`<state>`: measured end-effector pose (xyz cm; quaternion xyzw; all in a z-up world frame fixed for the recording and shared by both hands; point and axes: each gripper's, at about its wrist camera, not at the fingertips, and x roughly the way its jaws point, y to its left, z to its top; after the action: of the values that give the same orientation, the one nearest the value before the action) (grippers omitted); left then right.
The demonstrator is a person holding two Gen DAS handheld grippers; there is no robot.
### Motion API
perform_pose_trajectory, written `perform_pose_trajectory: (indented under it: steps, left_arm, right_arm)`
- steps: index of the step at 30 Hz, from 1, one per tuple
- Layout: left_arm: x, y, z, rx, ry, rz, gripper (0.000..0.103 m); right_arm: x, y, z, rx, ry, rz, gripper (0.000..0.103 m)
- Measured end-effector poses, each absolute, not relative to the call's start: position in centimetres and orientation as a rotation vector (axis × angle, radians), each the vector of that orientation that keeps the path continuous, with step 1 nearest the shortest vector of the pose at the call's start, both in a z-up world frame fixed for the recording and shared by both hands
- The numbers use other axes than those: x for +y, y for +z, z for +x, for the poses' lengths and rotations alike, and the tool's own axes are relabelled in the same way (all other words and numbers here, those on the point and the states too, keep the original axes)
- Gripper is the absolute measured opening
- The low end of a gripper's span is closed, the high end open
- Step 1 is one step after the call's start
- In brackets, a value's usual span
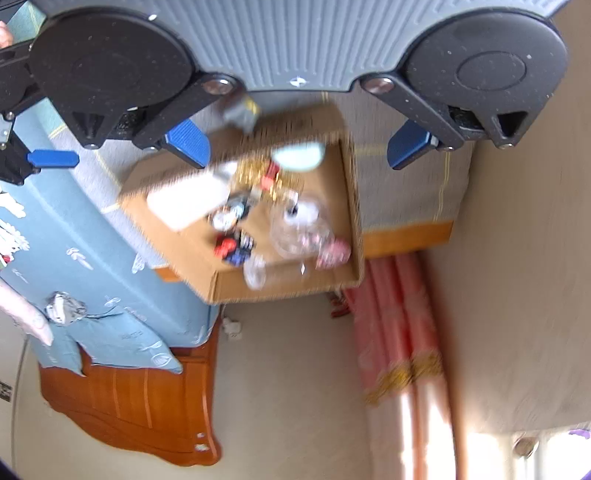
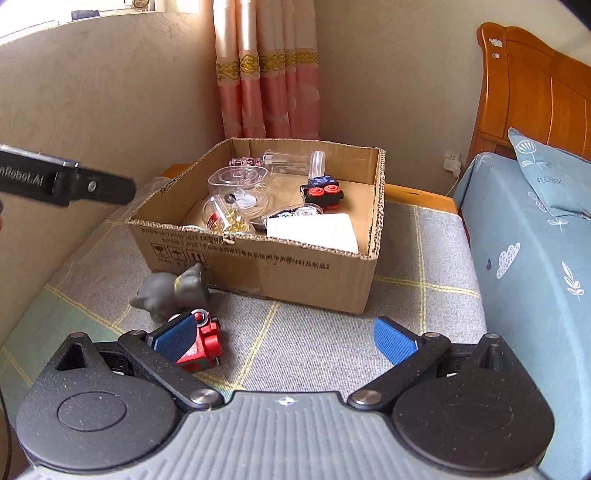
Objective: Organize rigid objects
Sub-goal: 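Move both tools back toward the grey cat toy and red train toy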
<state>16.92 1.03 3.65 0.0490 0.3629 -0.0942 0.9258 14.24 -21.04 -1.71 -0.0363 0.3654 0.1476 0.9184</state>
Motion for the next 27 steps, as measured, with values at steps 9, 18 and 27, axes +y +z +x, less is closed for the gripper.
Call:
perform_pose_trajectory:
  steps: [9,18,27]
  left_arm:
    - [3.4,-2.5,13.7,0.795,-0.059,0.002,0.102]
    - [5.1,-2.9,13.6,0.796,-0.002,-0.032,0.102]
    - [3.3,-3.3,14.8,0.811,-0.061,-0.013,0.102]
  right_arm:
    - [-17.8,-5.6,13.4,0.765,0.403,-0.156,0.103]
    - [-13.8,-8.7,15.9,0.788,0.413,-0.251,0.103]
    - [-15.6,-9.4,17.4,0.791,0.279,-0.202,0.103]
